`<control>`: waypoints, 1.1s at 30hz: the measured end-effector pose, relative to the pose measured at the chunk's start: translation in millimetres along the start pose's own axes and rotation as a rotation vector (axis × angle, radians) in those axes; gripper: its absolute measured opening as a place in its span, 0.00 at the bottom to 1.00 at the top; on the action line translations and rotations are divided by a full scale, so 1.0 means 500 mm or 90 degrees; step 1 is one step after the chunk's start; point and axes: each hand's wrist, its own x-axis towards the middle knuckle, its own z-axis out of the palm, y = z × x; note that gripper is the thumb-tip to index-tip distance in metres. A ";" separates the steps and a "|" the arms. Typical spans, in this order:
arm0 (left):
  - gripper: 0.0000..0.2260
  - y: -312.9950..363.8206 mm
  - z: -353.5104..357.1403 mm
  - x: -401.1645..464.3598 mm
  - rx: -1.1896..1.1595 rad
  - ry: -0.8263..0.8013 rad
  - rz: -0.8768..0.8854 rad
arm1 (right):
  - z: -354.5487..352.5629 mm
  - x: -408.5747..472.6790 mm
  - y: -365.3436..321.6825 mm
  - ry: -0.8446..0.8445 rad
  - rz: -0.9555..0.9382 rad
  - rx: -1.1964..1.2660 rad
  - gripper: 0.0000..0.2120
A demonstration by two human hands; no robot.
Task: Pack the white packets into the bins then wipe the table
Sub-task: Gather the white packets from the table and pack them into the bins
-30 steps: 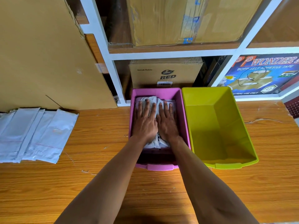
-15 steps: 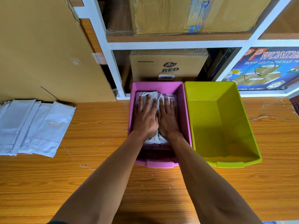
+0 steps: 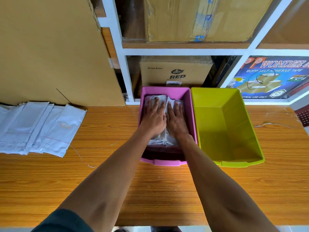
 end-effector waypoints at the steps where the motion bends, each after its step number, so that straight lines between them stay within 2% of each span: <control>1: 0.29 0.003 -0.015 -0.006 -0.016 0.024 0.006 | -0.008 -0.006 -0.002 0.024 0.005 0.033 0.27; 4: 0.26 0.003 -0.053 -0.032 -0.071 0.105 0.035 | -0.023 -0.017 -0.006 0.059 -0.004 0.043 0.25; 8: 0.21 -0.036 -0.101 -0.077 -0.102 0.224 0.091 | -0.089 -0.032 -0.075 0.111 0.070 0.102 0.28; 13: 0.18 -0.127 -0.158 -0.160 -0.108 0.283 0.053 | -0.121 -0.055 -0.206 0.254 0.047 0.065 0.15; 15: 0.17 -0.180 -0.172 -0.200 -0.098 0.298 0.037 | -0.118 -0.067 -0.268 0.281 0.024 0.051 0.13; 20: 0.17 -0.338 -0.196 -0.305 -0.068 0.306 -0.016 | -0.069 -0.102 -0.440 0.250 -0.001 0.077 0.16; 27: 0.16 -0.555 -0.186 -0.451 -0.063 0.268 -0.101 | 0.055 -0.131 -0.644 0.139 -0.036 0.080 0.11; 33: 0.18 -0.710 -0.173 -0.534 -0.059 0.215 -0.202 | 0.147 -0.126 -0.769 -0.029 -0.039 0.060 0.25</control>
